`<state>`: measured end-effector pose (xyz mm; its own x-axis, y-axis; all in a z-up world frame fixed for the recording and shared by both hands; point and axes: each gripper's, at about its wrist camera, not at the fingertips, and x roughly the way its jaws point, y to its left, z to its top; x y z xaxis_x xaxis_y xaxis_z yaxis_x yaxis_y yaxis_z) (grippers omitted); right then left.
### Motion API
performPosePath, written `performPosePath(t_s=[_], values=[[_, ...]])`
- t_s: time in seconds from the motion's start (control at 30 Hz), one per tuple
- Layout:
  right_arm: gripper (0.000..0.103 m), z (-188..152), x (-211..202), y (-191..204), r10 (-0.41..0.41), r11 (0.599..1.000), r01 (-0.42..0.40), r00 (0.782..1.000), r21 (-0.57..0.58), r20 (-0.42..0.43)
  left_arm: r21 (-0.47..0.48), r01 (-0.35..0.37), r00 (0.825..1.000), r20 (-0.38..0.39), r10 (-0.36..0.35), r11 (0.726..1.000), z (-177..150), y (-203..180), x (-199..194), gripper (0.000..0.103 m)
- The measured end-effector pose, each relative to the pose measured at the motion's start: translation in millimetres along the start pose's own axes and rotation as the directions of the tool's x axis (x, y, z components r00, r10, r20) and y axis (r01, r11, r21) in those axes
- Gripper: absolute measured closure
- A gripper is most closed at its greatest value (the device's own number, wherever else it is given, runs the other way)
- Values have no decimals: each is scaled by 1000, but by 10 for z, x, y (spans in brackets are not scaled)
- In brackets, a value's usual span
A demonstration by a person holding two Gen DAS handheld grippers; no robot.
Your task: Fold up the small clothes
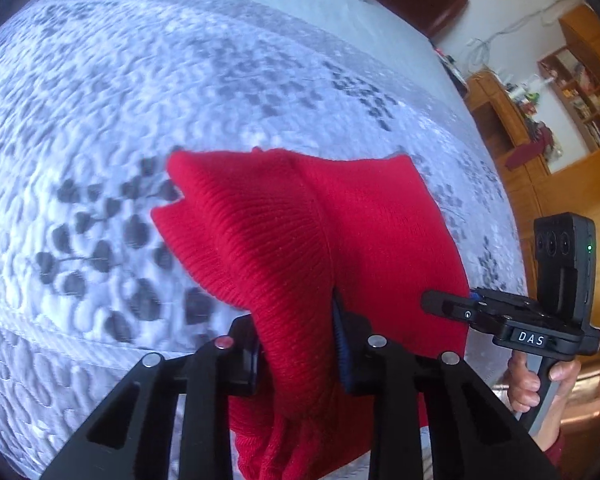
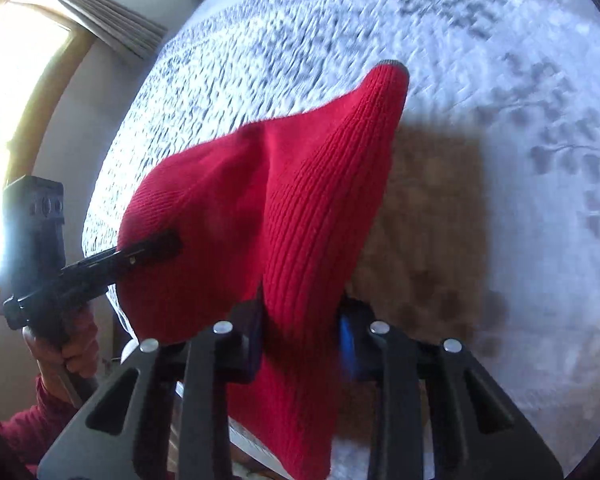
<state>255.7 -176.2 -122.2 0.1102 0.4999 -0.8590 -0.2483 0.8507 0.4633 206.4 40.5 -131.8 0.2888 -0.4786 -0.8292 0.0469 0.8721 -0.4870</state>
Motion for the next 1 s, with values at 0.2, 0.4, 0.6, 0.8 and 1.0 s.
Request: performPosePath(t_s=[0.2,0.4,0.6,0.8,1.0], values=[[75,-14,-681,-535,-63,998,61,996,34,63,80,85,996,1,-86,993,156,-771,236,75],[75,152,-1032,-1315,-96,993,90,992,78,84,145,107,994,17,-110,984,373,-1526,688,76],[71,165,-615,-2241,-114,974,112,994,198,-3,145,-27,998,-47,34,989,383,-1583,1507,82],[55,-43,-558,-2473,-19,969,-2,997,246,81,147,-62,997,-39,69,987,262,-1470,1700,77],[45,-441,-847,-2267,-17,970,-13,992,242,124,123,-84,996,-24,88,989,54,-1498,1410,60]])
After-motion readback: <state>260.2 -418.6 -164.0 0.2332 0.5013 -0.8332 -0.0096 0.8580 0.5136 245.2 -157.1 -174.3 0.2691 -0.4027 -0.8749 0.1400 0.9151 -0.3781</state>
